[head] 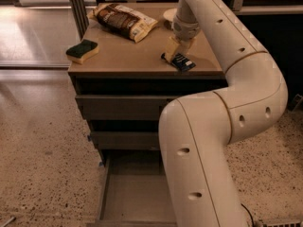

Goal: Place rxbar blueberry into bottom drawer

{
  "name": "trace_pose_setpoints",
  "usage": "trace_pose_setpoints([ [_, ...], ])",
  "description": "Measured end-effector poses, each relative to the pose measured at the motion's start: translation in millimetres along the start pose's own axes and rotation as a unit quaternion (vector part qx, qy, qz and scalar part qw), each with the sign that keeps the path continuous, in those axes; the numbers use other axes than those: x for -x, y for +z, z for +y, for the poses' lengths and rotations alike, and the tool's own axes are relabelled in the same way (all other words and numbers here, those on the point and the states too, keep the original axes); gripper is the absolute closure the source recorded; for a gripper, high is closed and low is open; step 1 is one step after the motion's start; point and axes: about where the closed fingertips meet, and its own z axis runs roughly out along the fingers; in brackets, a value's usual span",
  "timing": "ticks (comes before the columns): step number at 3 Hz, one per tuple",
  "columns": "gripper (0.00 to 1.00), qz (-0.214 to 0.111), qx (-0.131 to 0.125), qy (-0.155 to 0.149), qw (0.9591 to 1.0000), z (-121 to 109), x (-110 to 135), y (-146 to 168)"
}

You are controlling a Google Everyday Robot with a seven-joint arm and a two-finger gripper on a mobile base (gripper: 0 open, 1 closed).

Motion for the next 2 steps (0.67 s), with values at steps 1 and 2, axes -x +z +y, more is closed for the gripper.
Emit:
trace_pose_setpoints([
  [1, 1.00, 0.000, 0.000, 0.000, 1.0000, -0.1, 0.0, 0.1],
  [2, 1.00, -0.032, 0.028, -0.031, 0.9986, 8.1, 3.8, -15.4],
])
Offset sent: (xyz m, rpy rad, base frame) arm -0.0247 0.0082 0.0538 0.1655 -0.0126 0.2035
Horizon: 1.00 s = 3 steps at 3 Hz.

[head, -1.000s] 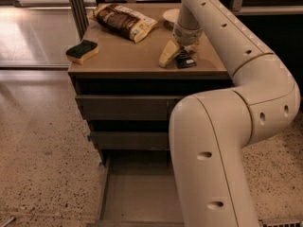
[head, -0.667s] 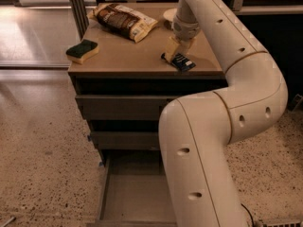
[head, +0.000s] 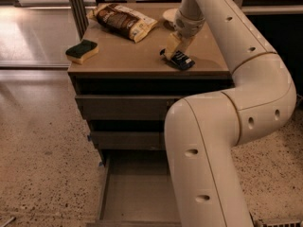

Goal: Place rxbar blueberry into bottom drawer

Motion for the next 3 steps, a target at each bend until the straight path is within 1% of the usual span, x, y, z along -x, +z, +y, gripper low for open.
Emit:
trace_pose_setpoints([
  [1, 1.00, -0.034, 0.056, -0.049, 0.9967, 13.1, -10.5, -20.9],
  [2, 1.00, -0.054, 0.069, -0.125, 0.9883, 21.6, -12.7, -40.1],
  [3, 1.00, -0.061, 0.051, -0.206, 0.9752, 23.4, -12.1, -58.8],
])
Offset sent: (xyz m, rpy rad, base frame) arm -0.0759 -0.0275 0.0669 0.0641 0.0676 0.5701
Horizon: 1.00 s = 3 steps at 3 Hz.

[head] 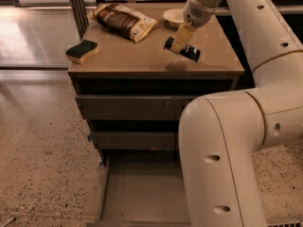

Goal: Place rxbar blueberry into bottom drawer

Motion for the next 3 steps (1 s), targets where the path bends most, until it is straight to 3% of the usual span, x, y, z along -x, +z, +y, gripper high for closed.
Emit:
trace_pose_setpoints([
  [1, 1.00, -0.011, -0.011, -0.022, 0.9996, -6.7, 6.1, 3.8],
  [3, 1.00, -0.029, -0.018, -0.030, 0.9990, -9.9, 13.1, 5.0],
])
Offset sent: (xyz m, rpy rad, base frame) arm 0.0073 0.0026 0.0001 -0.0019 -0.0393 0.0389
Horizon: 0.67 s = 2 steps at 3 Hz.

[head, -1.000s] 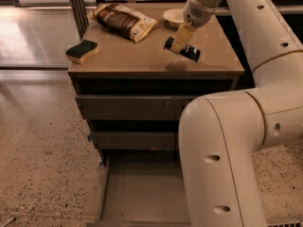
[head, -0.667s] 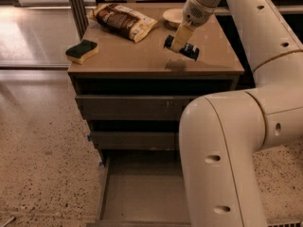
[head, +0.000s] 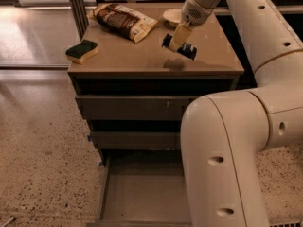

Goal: Place rxbar blueberry into bottom drawer

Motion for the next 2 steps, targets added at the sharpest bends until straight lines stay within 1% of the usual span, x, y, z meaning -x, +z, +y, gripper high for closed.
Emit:
trace_pose_setpoints([
  [1, 1.00, -0.013, 0.008, -0.015, 0.9998, 14.2, -5.3, -19.0],
  [2, 1.00, -0.043, 0.018, -0.029, 0.9985, 47.3, -10.3, -54.1],
])
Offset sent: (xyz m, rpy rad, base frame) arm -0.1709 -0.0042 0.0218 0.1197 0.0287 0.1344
